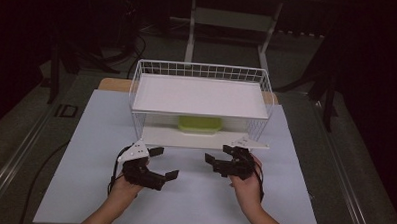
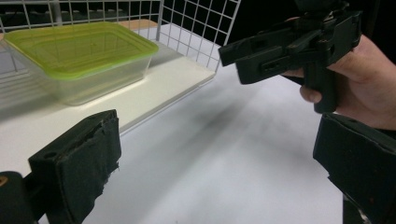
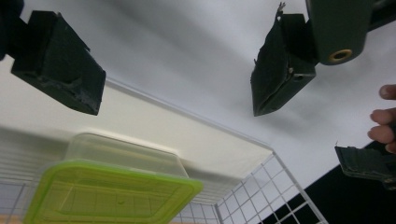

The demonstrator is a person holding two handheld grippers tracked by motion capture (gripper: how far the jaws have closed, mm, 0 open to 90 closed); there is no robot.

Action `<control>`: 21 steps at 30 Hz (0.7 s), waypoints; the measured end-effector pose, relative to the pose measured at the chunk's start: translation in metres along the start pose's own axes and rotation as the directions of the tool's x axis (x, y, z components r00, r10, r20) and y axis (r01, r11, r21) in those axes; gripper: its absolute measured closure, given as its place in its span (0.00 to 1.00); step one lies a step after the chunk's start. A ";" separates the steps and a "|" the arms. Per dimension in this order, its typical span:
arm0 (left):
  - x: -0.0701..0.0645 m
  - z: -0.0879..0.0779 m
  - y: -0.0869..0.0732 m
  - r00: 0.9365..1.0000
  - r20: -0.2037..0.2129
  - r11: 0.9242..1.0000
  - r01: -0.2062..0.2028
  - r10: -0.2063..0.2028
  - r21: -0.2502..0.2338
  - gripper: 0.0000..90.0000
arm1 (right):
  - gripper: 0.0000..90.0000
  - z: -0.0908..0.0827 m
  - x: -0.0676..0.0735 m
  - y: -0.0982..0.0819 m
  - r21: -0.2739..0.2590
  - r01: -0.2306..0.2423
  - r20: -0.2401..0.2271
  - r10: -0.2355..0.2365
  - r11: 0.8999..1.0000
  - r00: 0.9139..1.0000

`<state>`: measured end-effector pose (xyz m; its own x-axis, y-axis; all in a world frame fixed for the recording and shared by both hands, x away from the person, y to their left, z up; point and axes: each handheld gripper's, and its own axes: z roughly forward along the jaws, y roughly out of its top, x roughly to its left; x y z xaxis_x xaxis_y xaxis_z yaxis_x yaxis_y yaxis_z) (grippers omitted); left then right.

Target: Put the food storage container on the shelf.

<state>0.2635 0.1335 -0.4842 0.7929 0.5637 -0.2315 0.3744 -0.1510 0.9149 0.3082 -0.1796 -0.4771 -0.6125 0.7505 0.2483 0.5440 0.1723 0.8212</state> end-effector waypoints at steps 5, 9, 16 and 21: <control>-0.001 -0.007 -0.002 1.000 0.018 1.000 0.021 -0.020 -0.001 0.02 | 0.20 -0.013 -0.002 -0.006 0.003 0.002 -0.007 -0.001 1.000 1.000; -0.004 -0.012 -0.005 1.000 0.012 1.000 0.023 -0.023 0.000 0.02 | 0.21 -0.023 -0.003 -0.013 0.006 0.015 -0.019 -0.015 1.000 1.000; -0.011 -0.020 -0.015 1.000 0.006 1.000 0.020 -0.020 0.018 0.02 | 0.21 -0.040 -0.011 -0.025 0.011 0.024 -0.022 -0.023 1.000 0.999; -0.013 -0.025 -0.021 1.000 0.001 0.999 0.030 -0.030 0.018 0.02 | 0.21 -0.052 -0.017 -0.033 0.008 0.006 -0.035 -0.006 1.000 0.999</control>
<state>0.2333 0.1502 -0.4921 0.7820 0.5668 -0.2591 0.4063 -0.1484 0.9016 0.2705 -0.2310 -0.4816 -0.6353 0.7266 0.2614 0.5448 0.1819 0.8186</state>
